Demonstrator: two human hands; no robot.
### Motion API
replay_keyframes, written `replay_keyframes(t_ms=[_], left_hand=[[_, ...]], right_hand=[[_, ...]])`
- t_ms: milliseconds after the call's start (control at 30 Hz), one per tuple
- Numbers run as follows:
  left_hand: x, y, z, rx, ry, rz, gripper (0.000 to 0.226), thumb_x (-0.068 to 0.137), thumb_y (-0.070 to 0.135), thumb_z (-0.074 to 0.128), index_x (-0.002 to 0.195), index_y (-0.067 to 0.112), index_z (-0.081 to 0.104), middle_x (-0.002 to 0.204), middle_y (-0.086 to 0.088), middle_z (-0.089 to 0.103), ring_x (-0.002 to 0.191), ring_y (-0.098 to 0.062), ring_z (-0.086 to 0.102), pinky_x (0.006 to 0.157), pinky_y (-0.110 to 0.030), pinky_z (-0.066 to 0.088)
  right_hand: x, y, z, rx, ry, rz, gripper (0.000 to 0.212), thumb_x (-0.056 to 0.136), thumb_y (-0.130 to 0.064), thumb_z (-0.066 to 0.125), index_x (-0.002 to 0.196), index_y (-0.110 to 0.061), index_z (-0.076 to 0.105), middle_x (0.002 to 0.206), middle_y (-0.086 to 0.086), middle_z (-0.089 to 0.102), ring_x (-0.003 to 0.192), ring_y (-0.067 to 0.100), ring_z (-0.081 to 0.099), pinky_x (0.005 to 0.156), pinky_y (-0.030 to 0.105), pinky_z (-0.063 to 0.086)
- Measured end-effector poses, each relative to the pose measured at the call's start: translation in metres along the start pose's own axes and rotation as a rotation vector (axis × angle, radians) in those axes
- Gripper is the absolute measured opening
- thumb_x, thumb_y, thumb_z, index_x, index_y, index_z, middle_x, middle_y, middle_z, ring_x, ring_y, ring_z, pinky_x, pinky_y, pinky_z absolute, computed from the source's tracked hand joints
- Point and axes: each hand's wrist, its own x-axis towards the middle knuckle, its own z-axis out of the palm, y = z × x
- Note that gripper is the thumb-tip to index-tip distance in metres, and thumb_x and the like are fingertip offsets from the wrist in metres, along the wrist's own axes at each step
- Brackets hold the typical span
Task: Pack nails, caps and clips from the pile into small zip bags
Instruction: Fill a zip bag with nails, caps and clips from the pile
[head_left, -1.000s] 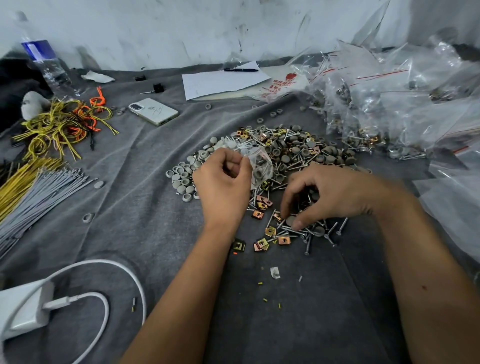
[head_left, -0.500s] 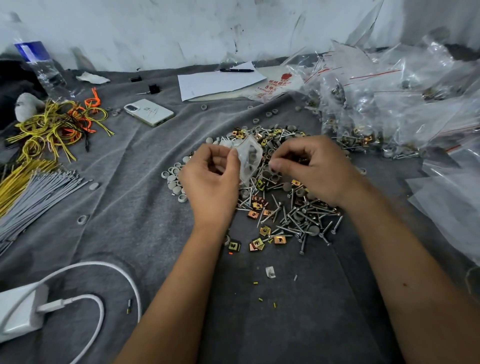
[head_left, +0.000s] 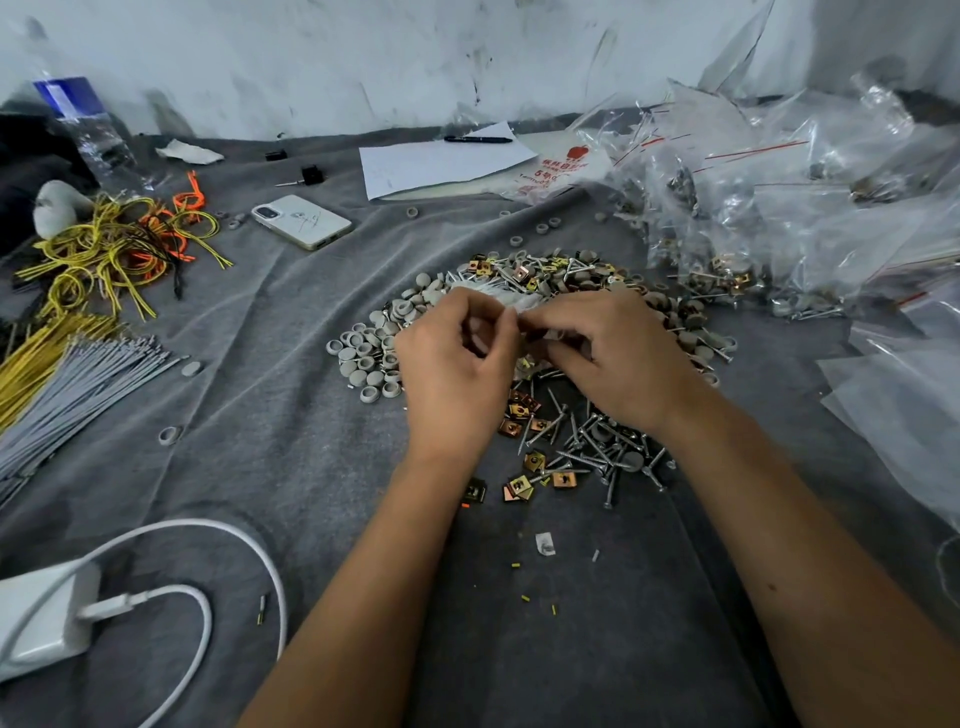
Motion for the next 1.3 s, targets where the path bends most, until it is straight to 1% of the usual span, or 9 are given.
replay_keyframes(t_ms=[100,233,367,500,600,700,867,1067,1300], left_hand=[[0.000,0.004,-0.003,0.060,0.078,0.067,0.011,0.089,0.016,0.071,0.079,0.013,0.068,0.063,0.011,0.059,0.058,-0.010,0.056,0.055,-0.029,0.047],[-0.001,0.002,-0.002,0.129,0.091,0.070,0.011,0.088,0.010,0.071,0.077,0.010,0.067,0.062,0.005,0.059,0.056,-0.012,0.056,0.056,-0.038,0.050],[-0.002,-0.001,0.001,0.114,0.030,-0.037,0.013,0.087,0.007,0.072,0.075,0.011,0.067,0.061,0.005,0.059,0.055,-0.012,0.055,0.058,-0.038,0.050],[-0.003,-0.003,0.003,0.082,-0.010,-0.094,0.016,0.088,0.008,0.072,0.075,0.014,0.067,0.061,0.006,0.061,0.056,-0.014,0.057,0.056,-0.037,0.050],[-0.003,-0.004,0.004,0.088,-0.031,-0.132,0.016,0.088,0.007,0.071,0.074,0.014,0.067,0.061,0.004,0.062,0.056,-0.014,0.059,0.057,-0.038,0.052],[-0.003,-0.004,0.003,0.083,-0.045,-0.154,0.015,0.088,0.009,0.072,0.074,0.015,0.067,0.061,0.004,0.063,0.055,-0.013,0.059,0.058,-0.039,0.054],[-0.002,-0.003,0.001,0.106,-0.074,-0.161,0.016,0.088,0.013,0.073,0.074,0.018,0.067,0.060,0.006,0.063,0.056,-0.010,0.059,0.056,-0.032,0.052],[-0.001,-0.005,0.000,0.130,-0.097,-0.182,0.017,0.088,0.013,0.072,0.073,0.019,0.067,0.060,0.007,0.063,0.054,-0.008,0.059,0.056,-0.034,0.054],[0.000,-0.003,0.001,0.044,-0.050,-0.153,0.016,0.089,0.015,0.076,0.075,0.019,0.069,0.062,0.006,0.063,0.058,-0.013,0.060,0.056,-0.030,0.051]], right_hand=[[-0.001,-0.003,0.003,0.065,-0.039,0.030,0.041,0.089,0.002,0.068,0.125,-0.019,0.073,0.108,-0.008,0.076,0.092,-0.018,0.060,0.086,0.004,0.041],[-0.001,-0.005,0.010,0.069,-0.146,0.050,0.038,0.091,0.001,0.067,0.123,-0.019,0.072,0.106,-0.004,0.077,0.096,0.003,0.070,0.084,0.011,0.046],[-0.001,-0.001,0.004,0.078,0.086,0.087,0.025,0.089,-0.008,0.077,0.112,-0.016,0.078,0.104,-0.005,0.078,0.095,0.002,0.072,0.089,0.023,0.058],[-0.001,0.007,-0.005,0.014,0.245,0.196,0.007,0.091,-0.022,0.077,0.097,-0.020,0.079,0.081,-0.013,0.071,0.075,-0.003,0.067,0.071,0.025,0.059],[-0.004,0.016,-0.010,-0.181,0.082,0.319,0.021,0.091,-0.048,0.072,0.087,-0.028,0.076,0.069,-0.014,0.063,0.063,0.002,0.059,0.062,0.026,0.049],[-0.005,0.022,-0.017,-0.293,-0.156,0.419,0.030,0.083,-0.063,0.073,0.077,-0.033,0.068,0.073,-0.015,0.062,0.070,0.008,0.059,0.061,0.027,0.044],[-0.004,0.021,-0.018,-0.194,-0.292,0.453,0.021,0.079,-0.043,0.086,0.073,-0.034,0.067,0.079,-0.015,0.065,0.077,0.007,0.063,0.070,0.033,0.055],[-0.001,0.010,-0.013,0.058,0.039,0.272,0.013,0.079,-0.026,0.088,0.082,-0.024,0.075,0.077,-0.013,0.068,0.072,0.005,0.063,0.062,0.014,0.048],[0.001,-0.002,0.005,-0.016,-0.004,0.085,0.013,0.081,-0.015,0.084,0.093,-0.016,0.080,0.085,-0.005,0.067,0.076,0.008,0.061,0.071,0.021,0.047]])
